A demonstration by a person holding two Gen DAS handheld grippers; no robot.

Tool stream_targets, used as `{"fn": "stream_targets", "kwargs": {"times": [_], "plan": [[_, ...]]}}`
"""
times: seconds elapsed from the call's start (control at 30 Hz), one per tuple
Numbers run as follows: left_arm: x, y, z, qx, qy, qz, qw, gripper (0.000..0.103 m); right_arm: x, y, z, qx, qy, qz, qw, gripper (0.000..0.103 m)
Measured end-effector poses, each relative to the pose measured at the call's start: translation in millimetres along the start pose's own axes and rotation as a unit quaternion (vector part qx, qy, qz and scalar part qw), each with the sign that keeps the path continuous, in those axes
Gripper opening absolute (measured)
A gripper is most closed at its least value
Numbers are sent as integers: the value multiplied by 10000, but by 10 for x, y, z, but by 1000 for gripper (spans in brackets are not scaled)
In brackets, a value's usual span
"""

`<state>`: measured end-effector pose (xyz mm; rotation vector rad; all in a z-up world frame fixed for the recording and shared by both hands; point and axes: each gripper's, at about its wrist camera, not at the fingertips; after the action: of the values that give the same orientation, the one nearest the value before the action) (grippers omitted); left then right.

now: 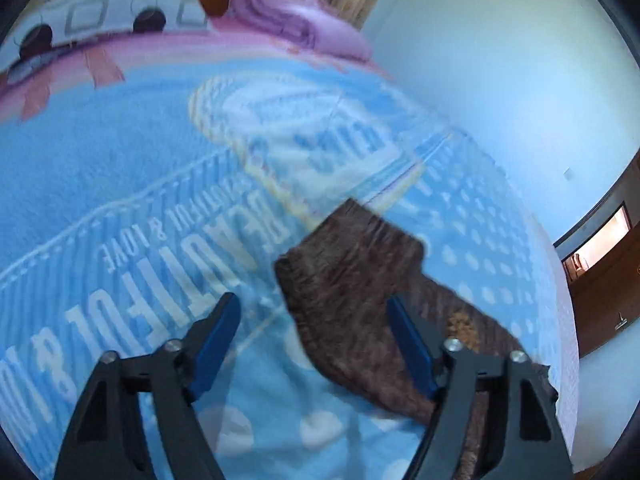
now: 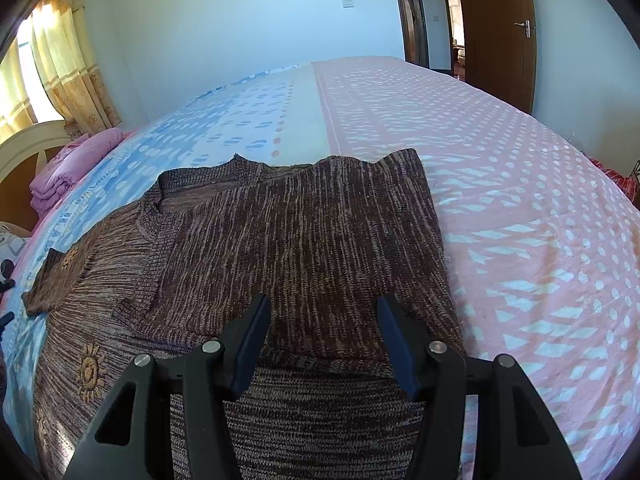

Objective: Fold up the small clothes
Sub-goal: 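Grasp the sweater's other side edge with the left tool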

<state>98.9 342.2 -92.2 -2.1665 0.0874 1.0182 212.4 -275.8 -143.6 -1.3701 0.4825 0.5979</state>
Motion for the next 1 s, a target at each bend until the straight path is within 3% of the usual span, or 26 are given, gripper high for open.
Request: {"fn": "stream_targets", "kwargs": {"times": [0.07, 0.23, 0.33, 0.43, 0.5, 0.6, 0.73, 0.87, 0.97, 1.0], "plan": [[136, 24, 25, -64, 132, 97, 9998, 62, 5, -2, -3, 18, -17, 0, 10000, 57], [220, 117, -73, 152, -49, -161, 9997, 62, 18, -17, -13, 45, -50, -1, 10000, 57], [193, 129, -22, -35, 20, -352, 9994, 61, 8, -12, -22, 73, -76, -11, 9999, 57], [225, 116, 50, -125, 0, -455, 9989, 43, 3, -7, -31, 106, -105, -21, 9999, 57], [245, 74, 88, -204, -17, -461, 9987, 16, 0, -6, -38, 130, -126, -30, 9998, 57], [302, 9, 68, -137, 53, -348, 9993, 11, -1, -4, -39, 156, -148, -39, 9998, 57], [184, -4, -177, 193, 216, -482, 9984, 11, -7, -2, -67, 202, -193, -49, 9996, 57], [-73, 94, -714, 823, 644, -807, 9912, 11, -10, 1, -71, 219, -207, -54, 9995, 57], [-300, 359, -1321, 1641, 1033, -1043, 9754, 11, -8, 0, -75, 225, -214, -53, 9995, 57], [-394, 518, -1572, 1987, 1189, -1114, 9664, 11, -11, 2, -74, 232, -221, -55, 9995, 57]]}}
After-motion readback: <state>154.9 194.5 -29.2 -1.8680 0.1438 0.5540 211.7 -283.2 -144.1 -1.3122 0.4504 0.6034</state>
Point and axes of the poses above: each gripper's, at about its wrist camera, not at the fingertips, and x roughly the way its jaws point, z to its left, y to its underside, and after that the axes turned 5 degrees about -z, right-handed
